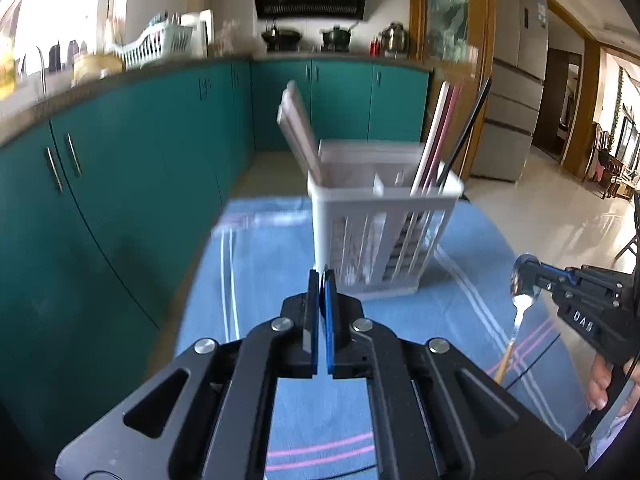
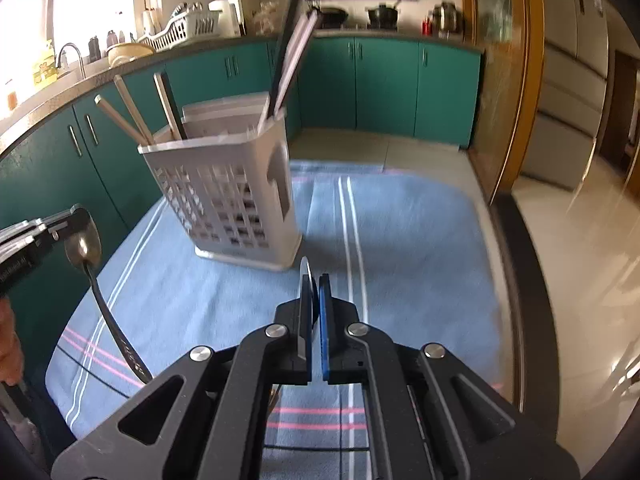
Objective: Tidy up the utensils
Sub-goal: 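Lift both spoons into the white holder and open both tools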
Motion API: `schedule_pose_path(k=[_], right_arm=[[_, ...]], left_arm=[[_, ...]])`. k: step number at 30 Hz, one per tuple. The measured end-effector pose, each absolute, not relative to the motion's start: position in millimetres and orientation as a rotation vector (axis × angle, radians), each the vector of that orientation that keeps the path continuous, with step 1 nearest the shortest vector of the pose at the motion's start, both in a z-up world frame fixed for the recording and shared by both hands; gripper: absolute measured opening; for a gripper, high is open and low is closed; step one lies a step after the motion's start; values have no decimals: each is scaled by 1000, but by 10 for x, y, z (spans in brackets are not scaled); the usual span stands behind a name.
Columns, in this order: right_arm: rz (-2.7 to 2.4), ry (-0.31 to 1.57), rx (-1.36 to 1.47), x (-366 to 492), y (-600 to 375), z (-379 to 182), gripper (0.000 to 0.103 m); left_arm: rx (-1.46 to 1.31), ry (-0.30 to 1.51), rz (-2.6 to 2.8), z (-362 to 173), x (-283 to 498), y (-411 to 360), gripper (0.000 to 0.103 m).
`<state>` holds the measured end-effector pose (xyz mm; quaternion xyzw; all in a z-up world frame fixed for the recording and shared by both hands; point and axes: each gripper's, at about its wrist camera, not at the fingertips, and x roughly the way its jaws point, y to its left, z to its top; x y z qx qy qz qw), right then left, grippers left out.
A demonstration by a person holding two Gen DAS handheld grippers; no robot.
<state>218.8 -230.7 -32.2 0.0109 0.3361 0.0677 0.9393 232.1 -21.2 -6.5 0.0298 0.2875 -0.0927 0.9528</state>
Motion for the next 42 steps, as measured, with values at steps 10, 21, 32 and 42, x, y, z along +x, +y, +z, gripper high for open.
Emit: schedule_pose_path(k=[10,21,32,42], right_arm=[[116,504,11,2268,-2299,405,4],[64,242,-2,2552,-2207,1283,4],[-40,239,-137,3240,-1867,1082,4],[2,261,-195,3287,-1673,740,3]], left_arm=[[77,397,-179,714,2362,-264,2],[-7,287,-59,1343,2889,-301,2],[87,352,69,947,3534,-416,2],[169,356,137,754,3690,-551,3]])
